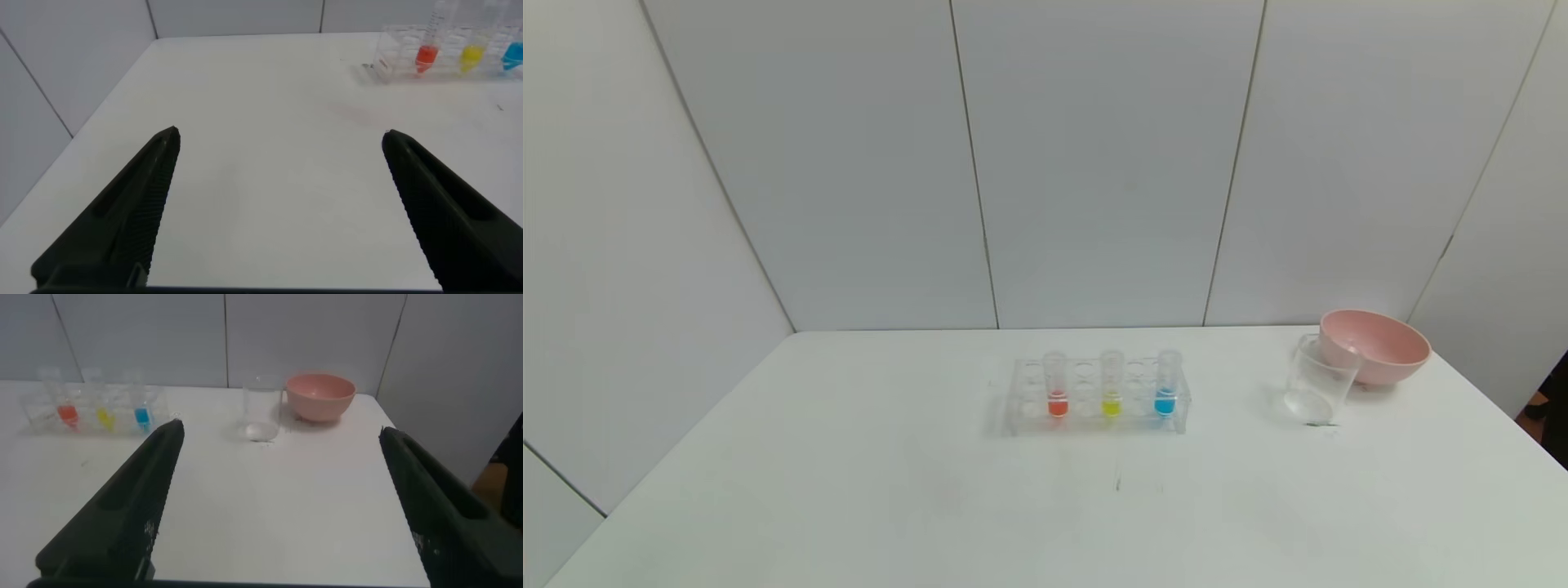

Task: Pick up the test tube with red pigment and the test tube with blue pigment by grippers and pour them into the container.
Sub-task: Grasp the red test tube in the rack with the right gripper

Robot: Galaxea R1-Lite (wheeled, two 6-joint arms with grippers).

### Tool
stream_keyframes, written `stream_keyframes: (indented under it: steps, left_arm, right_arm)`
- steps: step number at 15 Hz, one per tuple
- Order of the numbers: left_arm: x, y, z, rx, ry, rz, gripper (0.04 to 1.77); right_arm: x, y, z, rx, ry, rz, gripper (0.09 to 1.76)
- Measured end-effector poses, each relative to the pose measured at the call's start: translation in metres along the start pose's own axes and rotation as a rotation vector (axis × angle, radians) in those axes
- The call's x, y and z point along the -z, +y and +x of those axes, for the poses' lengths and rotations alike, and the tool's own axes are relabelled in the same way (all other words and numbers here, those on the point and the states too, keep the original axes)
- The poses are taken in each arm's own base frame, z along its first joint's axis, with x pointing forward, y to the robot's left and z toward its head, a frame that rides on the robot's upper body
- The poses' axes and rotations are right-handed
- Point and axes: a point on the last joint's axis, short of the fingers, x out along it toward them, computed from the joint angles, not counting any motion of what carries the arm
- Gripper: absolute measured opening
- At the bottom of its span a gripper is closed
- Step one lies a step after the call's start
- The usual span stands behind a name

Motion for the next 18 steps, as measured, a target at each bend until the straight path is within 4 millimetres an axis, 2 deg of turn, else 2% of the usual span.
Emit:
stream_keyframes:
  steps: [3,6,9,13,16,18]
  left_arm:
    - [0.000,0.000,0.000,0.000,0.000,0.000,1.76]
    - [0.000,0.000,0.000,0.000,0.000,0.000,1.76]
    - [0.000,0.000,0.000,0.000,0.000,0.000,1.76]
    - [0.000,0.000,0.000,0.000,0.000,0.000,1.76]
    - [0.000,0.000,0.000,0.000,0.000,0.000,1.76]
    - [0.000,0.000,0.000,0.000,0.000,0.000,1.76]
  right_arm:
    - [-0.019,0.000,0.026,-0.046,0.000,-0.003,1.71]
    - [-0.027,0.001,0.062,-0.098,0.038,0.005,1.71]
    - [-0.026,0.001,0.101,-0.129,0.082,0.016,1.71]
    - [-0.013,0.009,0.145,-0.153,0.130,0.029,1.71]
    - [-0.001,0.034,0.176,-0.169,0.124,0.077,1.71]
    - [0.012,0.065,0.189,-0.198,0.138,0.103,1.71]
